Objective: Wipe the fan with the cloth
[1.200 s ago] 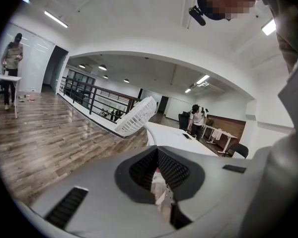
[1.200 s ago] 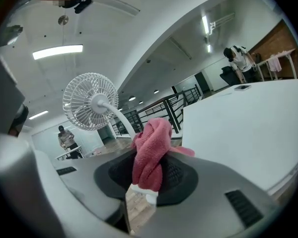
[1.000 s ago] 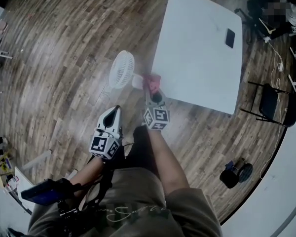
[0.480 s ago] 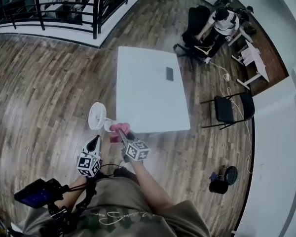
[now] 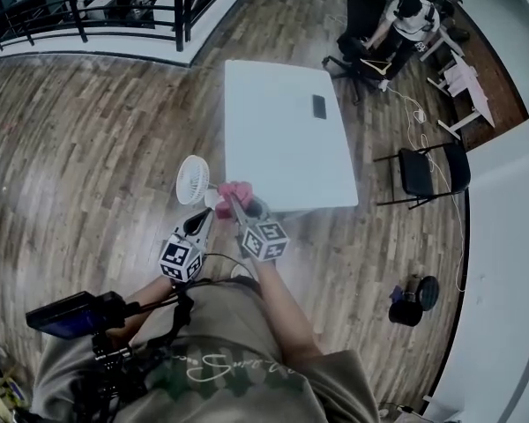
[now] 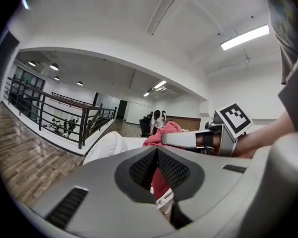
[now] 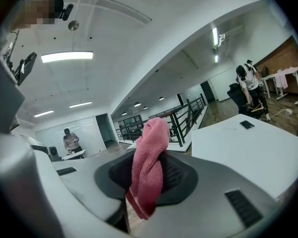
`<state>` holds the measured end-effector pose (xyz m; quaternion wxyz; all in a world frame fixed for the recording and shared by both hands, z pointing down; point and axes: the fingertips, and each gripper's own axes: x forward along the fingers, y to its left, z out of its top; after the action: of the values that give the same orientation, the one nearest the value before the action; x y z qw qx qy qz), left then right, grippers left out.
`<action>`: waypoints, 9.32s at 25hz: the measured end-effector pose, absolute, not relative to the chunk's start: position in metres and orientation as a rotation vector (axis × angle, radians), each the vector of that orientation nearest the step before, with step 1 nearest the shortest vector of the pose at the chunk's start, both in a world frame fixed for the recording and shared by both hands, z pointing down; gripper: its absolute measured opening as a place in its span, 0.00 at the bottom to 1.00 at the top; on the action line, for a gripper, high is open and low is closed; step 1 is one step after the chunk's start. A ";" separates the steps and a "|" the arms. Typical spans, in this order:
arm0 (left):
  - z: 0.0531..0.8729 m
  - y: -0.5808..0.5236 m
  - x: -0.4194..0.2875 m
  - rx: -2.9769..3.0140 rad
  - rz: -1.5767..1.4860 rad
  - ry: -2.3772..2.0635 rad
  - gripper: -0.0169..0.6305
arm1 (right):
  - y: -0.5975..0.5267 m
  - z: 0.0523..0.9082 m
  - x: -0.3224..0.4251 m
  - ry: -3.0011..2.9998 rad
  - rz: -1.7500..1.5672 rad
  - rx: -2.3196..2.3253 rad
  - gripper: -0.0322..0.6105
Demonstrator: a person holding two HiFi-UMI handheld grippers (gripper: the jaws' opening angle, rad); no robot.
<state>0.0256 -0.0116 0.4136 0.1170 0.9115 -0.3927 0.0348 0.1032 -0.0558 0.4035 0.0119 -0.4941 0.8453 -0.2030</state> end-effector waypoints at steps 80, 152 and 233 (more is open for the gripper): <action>0.433 -0.003 0.045 2.788 0.252 -1.052 0.18 | 0.017 0.349 0.058 2.942 -0.245 -1.015 0.36; 0.522 -0.098 0.029 2.300 -0.012 -1.865 0.17 | 0.046 0.510 0.163 2.952 -0.363 -1.102 0.05; 0.520 -0.103 0.048 2.395 0.098 -1.933 0.16 | 0.011 0.560 0.179 2.912 -0.366 -1.204 0.05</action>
<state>0.0484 -0.1028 0.5205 0.0311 0.7775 -0.6273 0.0319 0.1788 0.0113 0.5600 -0.0153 -0.3796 0.9178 -0.1153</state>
